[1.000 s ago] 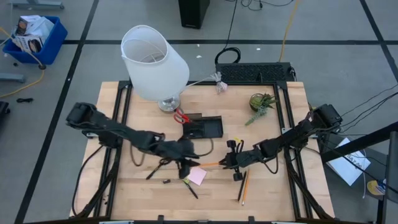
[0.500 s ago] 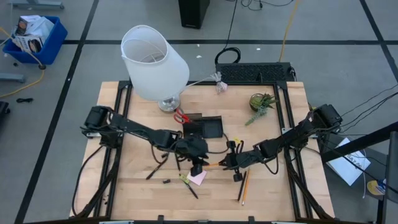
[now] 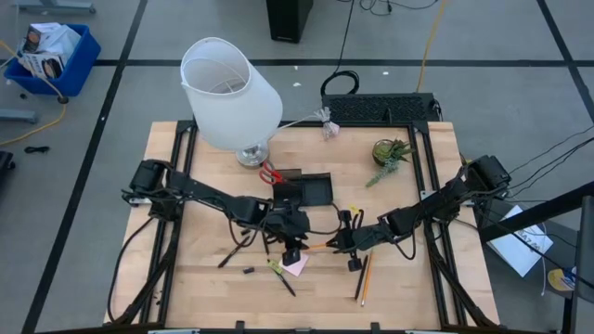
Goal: Pick and place office supplies into organizer
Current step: Put the left yellow pencil into the top left compartment of the desk organizer
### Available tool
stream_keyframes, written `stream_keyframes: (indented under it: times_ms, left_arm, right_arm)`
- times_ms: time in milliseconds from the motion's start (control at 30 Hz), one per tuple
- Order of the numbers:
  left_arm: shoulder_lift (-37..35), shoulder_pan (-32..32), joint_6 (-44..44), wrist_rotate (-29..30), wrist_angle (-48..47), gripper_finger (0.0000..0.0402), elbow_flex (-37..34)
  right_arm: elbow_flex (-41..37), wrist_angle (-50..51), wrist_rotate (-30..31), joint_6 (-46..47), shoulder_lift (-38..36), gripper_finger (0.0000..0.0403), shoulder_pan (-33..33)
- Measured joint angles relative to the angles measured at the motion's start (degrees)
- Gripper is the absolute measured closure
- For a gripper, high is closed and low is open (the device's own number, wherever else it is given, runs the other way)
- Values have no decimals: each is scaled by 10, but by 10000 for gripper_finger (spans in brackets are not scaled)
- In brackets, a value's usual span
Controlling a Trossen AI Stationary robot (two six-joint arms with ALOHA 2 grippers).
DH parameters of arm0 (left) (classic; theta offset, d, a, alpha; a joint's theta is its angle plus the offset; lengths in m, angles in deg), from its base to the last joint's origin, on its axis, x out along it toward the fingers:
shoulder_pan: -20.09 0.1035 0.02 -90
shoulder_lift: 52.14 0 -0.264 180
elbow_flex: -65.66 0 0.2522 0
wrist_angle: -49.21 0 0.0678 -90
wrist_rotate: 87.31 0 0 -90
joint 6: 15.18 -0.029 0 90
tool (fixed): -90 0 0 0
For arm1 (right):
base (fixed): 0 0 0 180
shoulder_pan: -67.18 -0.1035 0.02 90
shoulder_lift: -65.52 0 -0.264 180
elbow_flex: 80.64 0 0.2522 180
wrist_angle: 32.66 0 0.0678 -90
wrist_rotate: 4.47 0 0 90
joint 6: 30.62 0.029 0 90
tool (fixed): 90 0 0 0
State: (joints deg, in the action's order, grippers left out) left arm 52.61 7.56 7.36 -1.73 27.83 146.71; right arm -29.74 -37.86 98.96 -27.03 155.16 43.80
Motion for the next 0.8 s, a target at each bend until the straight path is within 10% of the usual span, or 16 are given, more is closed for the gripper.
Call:
stream_keyframes:
  times_ms: [800]
  left_arm:
    - [28, -17, 16, 1, -19, 250, -1]
  right_arm:
    - [0, -2, -58, 2, 0, 395, 0]
